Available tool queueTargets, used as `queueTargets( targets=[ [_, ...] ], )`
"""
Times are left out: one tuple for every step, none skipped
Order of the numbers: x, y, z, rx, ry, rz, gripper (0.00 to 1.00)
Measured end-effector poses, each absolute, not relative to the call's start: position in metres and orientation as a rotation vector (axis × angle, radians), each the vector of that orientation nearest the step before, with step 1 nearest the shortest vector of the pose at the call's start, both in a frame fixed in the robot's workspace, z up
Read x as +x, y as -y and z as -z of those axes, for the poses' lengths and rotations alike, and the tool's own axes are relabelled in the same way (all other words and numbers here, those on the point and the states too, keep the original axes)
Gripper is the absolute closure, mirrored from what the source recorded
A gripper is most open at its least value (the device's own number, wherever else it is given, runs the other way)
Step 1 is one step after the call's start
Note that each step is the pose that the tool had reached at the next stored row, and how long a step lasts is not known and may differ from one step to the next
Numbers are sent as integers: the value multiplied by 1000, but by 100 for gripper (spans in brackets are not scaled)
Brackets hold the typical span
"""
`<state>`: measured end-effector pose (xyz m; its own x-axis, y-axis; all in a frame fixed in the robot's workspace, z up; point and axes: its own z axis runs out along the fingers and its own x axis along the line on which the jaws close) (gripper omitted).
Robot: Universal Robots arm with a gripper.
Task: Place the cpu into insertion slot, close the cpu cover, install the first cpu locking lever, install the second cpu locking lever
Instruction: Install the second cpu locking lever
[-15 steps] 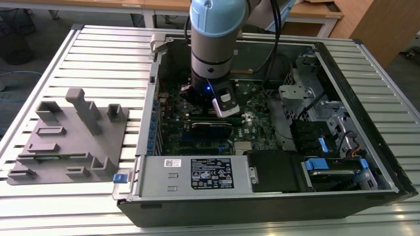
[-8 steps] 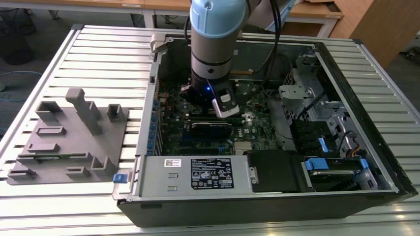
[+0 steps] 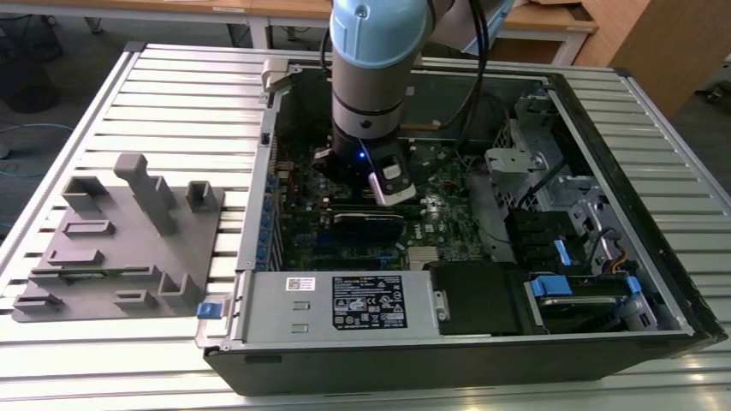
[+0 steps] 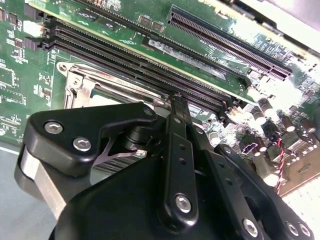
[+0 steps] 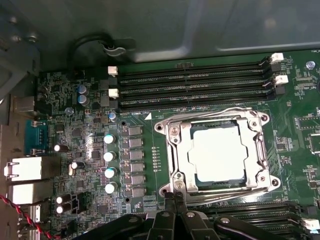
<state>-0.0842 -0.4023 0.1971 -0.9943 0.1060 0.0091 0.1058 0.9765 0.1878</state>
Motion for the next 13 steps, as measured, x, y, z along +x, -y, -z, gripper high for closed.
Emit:
queueTargets(
  targets=[
    [-84,402,-197,167,-3122,-300,89],
    [-84,402,-197,167,-3122,-302,89],
    [-85,402,-196,167,-3121,-306,89],
    [-85,402,-196,167,-3121,-308,89],
    [-85,402,-196,167,-3121,-310,89],
    [-85,402,-196,167,-3121,-311,89],
    [-85,402,-196,167,-3121,-313,89],
    [-85,402,-196,167,-3121,-315,89],
    [-85,402,-196,167,-3121,-315,89],
    [-85,402,-195,168,-3121,-316,89],
    [-85,402,-195,168,-3121,-317,89],
    [-86,402,-195,168,-3121,-318,89],
    [-86,402,-195,168,-3121,-319,89]
  ],
)
